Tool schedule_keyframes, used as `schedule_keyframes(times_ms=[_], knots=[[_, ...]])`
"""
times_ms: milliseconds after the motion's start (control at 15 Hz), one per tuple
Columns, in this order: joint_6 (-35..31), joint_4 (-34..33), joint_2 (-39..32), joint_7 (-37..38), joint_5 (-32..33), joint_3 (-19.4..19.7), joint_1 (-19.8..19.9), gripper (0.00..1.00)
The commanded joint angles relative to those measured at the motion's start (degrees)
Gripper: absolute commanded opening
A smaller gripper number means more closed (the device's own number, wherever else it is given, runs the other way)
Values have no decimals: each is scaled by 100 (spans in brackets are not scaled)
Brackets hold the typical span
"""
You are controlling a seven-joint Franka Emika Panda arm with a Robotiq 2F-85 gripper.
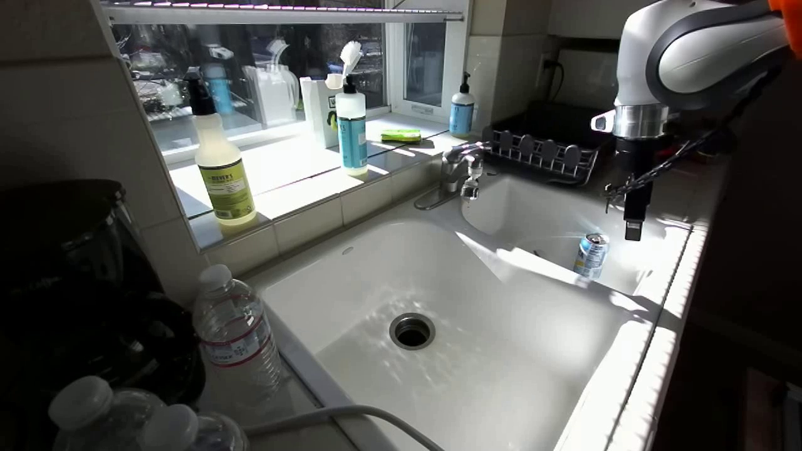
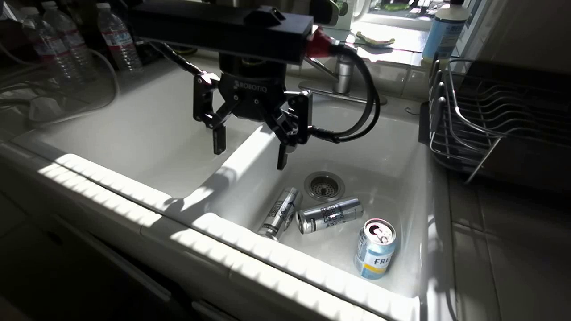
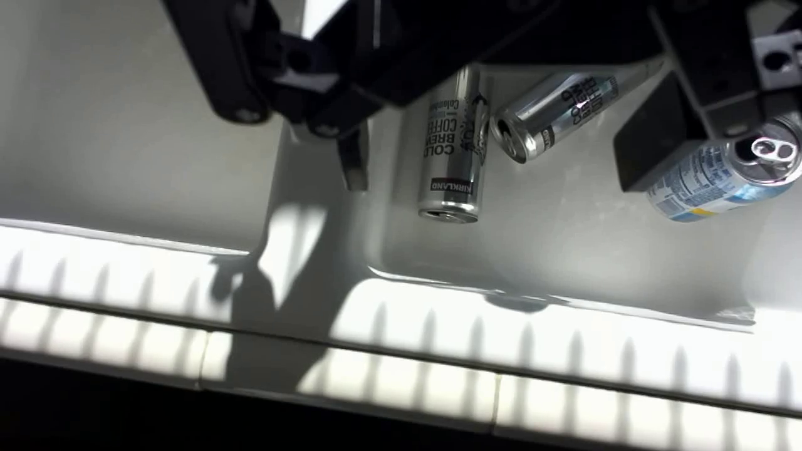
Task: Turn the tap faucet to the right
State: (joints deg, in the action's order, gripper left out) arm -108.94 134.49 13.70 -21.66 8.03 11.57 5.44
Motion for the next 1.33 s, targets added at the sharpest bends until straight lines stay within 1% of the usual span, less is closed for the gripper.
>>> schedule_keyframes(times_ms=[0,200,667,800,1000,1267], knots=[[-109,-219,-197,143,-366,-131,-76,100],[-206,-595,-377,383,-632,-325,-176,100],[21,-2175,-1138,1011,-880,-767,-386,100],[73,-2524,-1320,1177,-934,-874,-426,100],[71,-2853,-1515,1635,-880,-1001,-476,100],[25,-3058,-1643,2404,-833,-1071,-500,100]])
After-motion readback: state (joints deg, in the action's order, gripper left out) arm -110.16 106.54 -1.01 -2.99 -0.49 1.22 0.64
